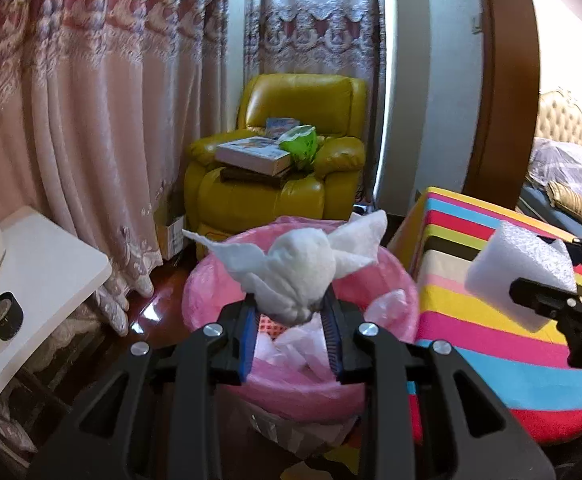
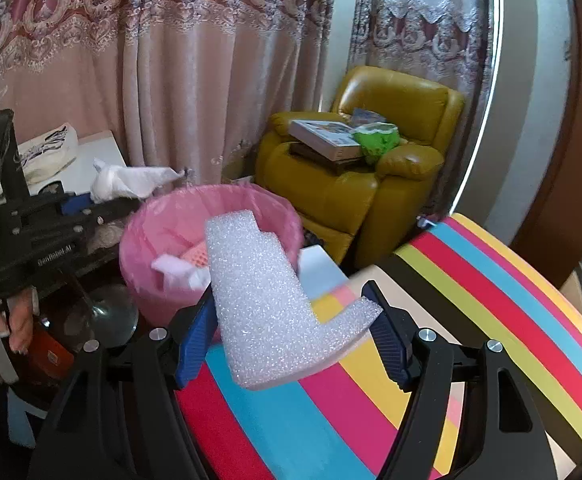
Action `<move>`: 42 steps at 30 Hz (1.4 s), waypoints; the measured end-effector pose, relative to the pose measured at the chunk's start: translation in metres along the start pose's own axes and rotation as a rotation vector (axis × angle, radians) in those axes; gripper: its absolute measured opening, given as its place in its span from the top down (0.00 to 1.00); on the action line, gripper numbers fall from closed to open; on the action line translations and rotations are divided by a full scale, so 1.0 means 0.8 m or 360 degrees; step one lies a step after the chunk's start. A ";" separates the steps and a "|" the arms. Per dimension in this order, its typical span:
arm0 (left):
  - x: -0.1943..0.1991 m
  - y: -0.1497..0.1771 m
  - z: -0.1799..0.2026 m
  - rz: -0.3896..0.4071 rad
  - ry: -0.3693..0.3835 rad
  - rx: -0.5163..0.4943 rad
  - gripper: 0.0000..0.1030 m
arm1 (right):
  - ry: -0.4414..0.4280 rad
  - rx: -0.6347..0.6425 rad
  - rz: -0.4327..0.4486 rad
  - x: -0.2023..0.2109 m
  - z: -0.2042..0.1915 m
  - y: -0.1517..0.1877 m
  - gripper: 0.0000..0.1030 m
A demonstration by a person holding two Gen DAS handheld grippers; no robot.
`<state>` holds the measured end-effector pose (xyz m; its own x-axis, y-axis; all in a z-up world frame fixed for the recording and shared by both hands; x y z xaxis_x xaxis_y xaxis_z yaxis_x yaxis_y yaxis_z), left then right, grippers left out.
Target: Collect trash
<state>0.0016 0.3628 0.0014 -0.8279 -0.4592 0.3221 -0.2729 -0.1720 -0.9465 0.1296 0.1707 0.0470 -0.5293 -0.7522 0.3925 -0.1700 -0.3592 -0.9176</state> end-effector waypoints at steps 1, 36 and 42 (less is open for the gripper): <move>-0.006 -0.002 -0.005 -0.0004 -0.0009 0.0006 0.72 | -0.0016 -0.0009 0.0004 -0.008 -0.002 -0.005 0.35; 0.039 -0.018 -0.042 0.0249 -0.0306 -0.0119 0.04 | -0.0161 -0.0131 0.0234 -0.025 0.017 -0.086 0.18; 0.089 -0.022 -0.021 0.0289 -0.0325 -0.0156 0.04 | -0.0154 -0.0099 0.0292 0.041 0.013 -0.061 0.18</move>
<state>-0.0604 0.3475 0.0405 -0.7543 -0.6426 0.1344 -0.1833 0.0096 -0.9830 0.1288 0.1577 0.1052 -0.4744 -0.8524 0.2200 -0.1310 -0.1788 -0.9751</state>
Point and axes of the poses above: each gripper's, at about its wrist camera, not at the fingertips, and x roughly against the way its jaws point, z to its right, y to its underside, the point moved 1 cm from there along -x, roughly the way its jaws point, and after that the axes turned 12 degrees about z, right-handed, at the moved point
